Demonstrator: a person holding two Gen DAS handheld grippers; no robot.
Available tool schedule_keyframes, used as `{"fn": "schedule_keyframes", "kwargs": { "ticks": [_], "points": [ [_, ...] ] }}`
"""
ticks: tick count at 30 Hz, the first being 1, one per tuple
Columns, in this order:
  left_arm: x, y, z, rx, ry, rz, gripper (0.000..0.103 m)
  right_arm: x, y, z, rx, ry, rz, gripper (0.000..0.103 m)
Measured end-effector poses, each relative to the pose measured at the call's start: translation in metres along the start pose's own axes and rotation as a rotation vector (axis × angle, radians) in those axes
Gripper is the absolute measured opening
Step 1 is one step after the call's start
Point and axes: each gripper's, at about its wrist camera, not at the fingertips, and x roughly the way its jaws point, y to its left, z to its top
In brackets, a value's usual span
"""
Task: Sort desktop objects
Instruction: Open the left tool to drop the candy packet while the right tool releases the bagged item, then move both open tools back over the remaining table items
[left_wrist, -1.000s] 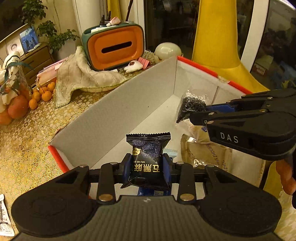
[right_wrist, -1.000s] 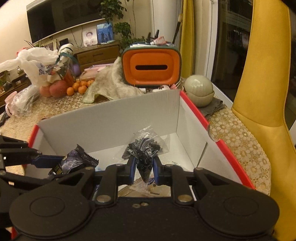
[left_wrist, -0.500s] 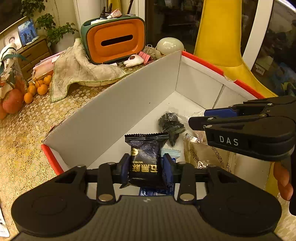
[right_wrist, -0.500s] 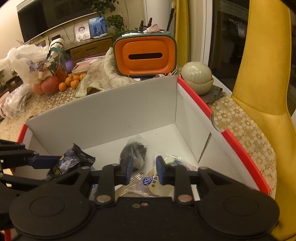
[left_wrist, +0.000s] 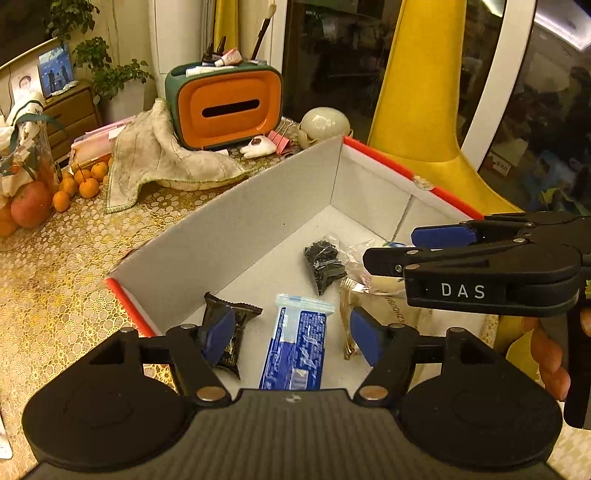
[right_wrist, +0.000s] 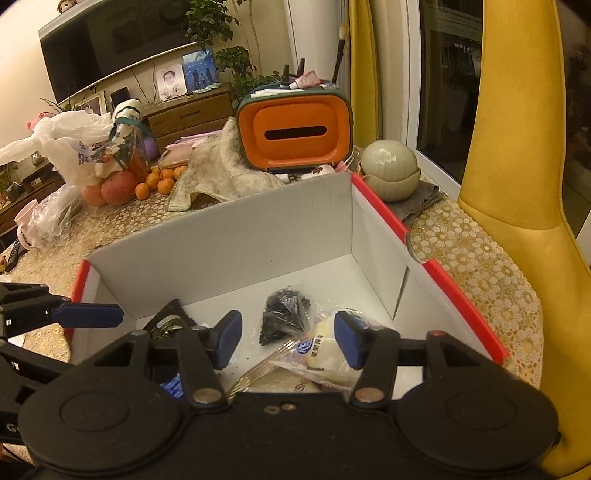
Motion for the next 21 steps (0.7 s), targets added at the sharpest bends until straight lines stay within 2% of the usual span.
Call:
{"fn": "schedule_keyframes", "kwargs": {
  "ticks": [8, 21],
  "points": [
    [-0.044, 0.007, -0.010, -0.003, -0.054, -0.011, 0.068, -0.032, 0.024, 0.000, -0.042, -0.029, 0.010, 0.056],
    [-0.120, 0.045, -0.043, -0.046, -0.152, 0.027, 0.068, -0.075, 0.093, -0.013, -0.164, -0.047, 0.060, 0.057]
  ]
}}
